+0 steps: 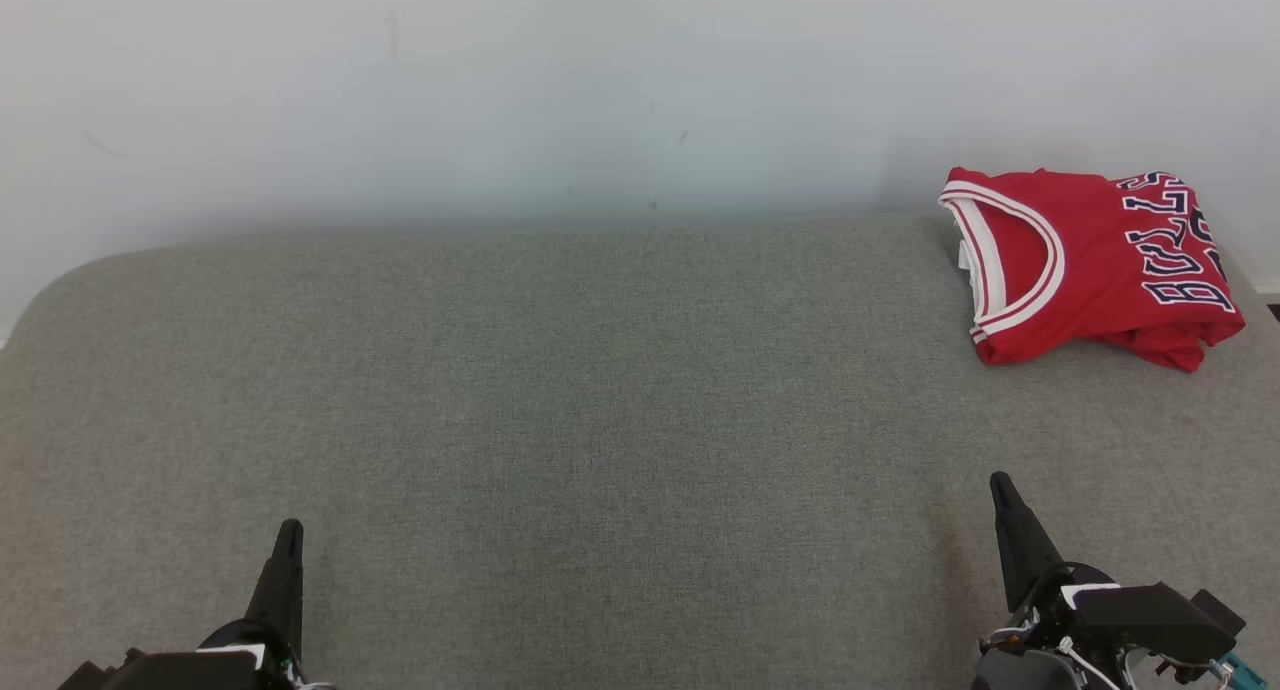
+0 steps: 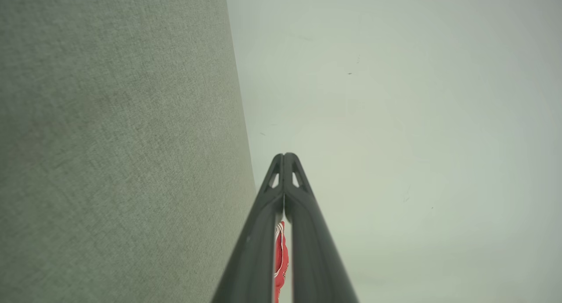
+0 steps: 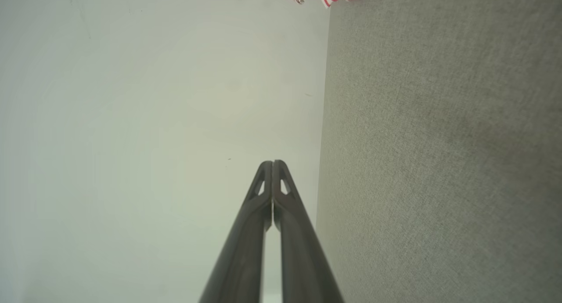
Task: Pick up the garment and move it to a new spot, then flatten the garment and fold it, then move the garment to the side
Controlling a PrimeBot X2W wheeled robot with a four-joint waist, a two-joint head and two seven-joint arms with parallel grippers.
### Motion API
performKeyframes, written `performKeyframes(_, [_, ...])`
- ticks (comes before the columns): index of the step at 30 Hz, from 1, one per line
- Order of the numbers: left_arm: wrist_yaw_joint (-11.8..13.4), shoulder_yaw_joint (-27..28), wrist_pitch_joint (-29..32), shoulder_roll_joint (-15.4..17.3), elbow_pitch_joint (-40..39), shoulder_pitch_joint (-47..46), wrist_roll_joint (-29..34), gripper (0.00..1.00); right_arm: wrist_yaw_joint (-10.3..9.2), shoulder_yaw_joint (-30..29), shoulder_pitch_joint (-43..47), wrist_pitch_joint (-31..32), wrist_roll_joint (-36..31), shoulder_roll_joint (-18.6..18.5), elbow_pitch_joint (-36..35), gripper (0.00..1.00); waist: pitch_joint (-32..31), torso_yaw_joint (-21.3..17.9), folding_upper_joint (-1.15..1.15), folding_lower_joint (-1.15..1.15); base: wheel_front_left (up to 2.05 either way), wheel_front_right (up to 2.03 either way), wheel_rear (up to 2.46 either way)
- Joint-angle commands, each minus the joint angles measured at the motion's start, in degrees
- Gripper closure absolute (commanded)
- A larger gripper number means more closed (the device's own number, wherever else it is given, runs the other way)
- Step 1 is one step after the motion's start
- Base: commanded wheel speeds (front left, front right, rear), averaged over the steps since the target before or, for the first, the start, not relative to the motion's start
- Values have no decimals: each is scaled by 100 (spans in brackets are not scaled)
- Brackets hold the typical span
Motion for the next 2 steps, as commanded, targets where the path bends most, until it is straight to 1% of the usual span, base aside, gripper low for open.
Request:
performKeyframes(1, [-9, 18, 21, -11, 5, -58, -5, 100, -12, -4, -31, 15, 7, 21, -10, 100, 0, 0, -1, 0, 0, 0, 0])
performKeyframes(2, [-9, 18, 21, -11, 5, -58, -5, 100, -12, -4, -31, 15, 7, 21, -10, 100, 0, 0, -1, 0, 0, 0, 0])
